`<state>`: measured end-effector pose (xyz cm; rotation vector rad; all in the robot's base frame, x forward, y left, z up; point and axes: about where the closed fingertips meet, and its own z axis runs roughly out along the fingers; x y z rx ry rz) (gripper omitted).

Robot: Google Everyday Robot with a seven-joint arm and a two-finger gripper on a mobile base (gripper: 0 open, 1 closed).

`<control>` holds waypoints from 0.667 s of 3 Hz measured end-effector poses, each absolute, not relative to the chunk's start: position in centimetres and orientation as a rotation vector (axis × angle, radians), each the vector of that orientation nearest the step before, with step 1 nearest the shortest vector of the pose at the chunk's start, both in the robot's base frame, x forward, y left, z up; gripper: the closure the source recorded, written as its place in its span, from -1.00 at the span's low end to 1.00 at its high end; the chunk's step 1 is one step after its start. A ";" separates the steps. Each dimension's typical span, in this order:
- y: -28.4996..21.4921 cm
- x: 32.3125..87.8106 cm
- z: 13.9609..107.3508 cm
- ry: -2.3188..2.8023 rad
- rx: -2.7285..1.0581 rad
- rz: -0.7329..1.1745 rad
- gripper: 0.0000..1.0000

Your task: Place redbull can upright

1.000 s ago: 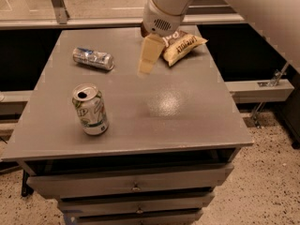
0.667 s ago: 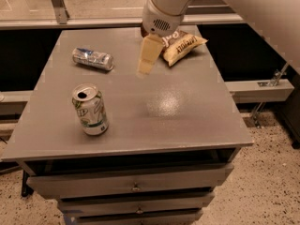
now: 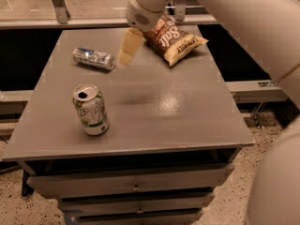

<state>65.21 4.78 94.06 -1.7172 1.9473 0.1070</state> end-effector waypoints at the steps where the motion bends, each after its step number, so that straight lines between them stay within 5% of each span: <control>1: 9.8 68.9 93.3 1.972 -1.662 0.223 -1.00; 2: 14.4 71.3 92.5 1.993 -1.616 0.320 -1.00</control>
Offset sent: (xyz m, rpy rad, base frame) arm 0.0940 0.1487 -0.0148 0.2224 0.1606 -0.0607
